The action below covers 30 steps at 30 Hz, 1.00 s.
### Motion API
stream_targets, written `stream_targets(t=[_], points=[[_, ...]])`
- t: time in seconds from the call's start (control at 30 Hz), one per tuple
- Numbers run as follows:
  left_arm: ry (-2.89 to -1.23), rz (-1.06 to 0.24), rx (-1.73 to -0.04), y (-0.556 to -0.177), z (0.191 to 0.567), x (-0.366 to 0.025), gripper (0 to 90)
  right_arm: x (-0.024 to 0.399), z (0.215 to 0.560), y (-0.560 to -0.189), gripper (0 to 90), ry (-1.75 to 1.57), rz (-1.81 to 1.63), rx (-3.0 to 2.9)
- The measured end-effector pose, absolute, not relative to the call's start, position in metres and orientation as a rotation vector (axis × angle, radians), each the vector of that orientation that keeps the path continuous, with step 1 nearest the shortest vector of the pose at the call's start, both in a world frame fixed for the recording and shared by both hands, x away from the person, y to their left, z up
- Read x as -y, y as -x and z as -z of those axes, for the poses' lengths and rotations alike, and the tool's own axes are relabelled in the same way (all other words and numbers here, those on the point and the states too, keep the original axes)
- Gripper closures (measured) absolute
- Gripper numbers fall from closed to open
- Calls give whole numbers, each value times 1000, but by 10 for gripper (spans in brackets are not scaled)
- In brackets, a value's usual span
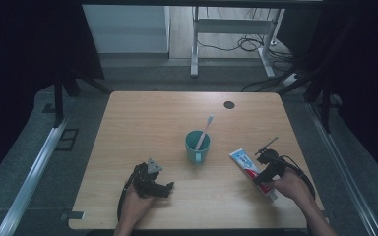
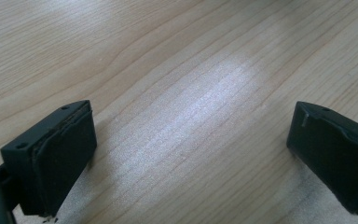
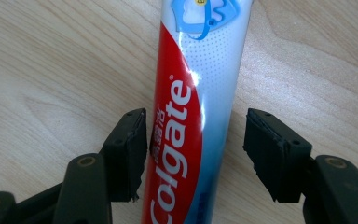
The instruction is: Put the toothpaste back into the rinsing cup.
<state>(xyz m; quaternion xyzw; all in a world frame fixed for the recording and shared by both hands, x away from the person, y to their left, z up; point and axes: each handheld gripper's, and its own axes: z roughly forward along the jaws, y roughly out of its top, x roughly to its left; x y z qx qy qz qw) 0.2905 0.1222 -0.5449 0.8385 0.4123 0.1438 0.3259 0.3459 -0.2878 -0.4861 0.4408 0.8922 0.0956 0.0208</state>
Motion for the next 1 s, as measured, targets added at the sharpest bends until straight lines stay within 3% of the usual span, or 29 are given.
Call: stream_targets(t=[0.43, 0.73, 0.87, 1.0], points=[[-2198, -378, -1081, -291, 545, -122, 15, 270, 493, -365, 414, -1388, -115, -2837], [-2201, -378, -1079, -291, 545, -122, 15, 265, 498, -373, 480, -1424, -56, -2839], [-2201, -378, -1080, -291, 545, -122, 15, 266, 497, -372, 536, -1431, -55, -2833], [-2200, -377, -1079, -291, 545, -122, 15, 268, 492, -371, 650, -1412, -86, -2841]])
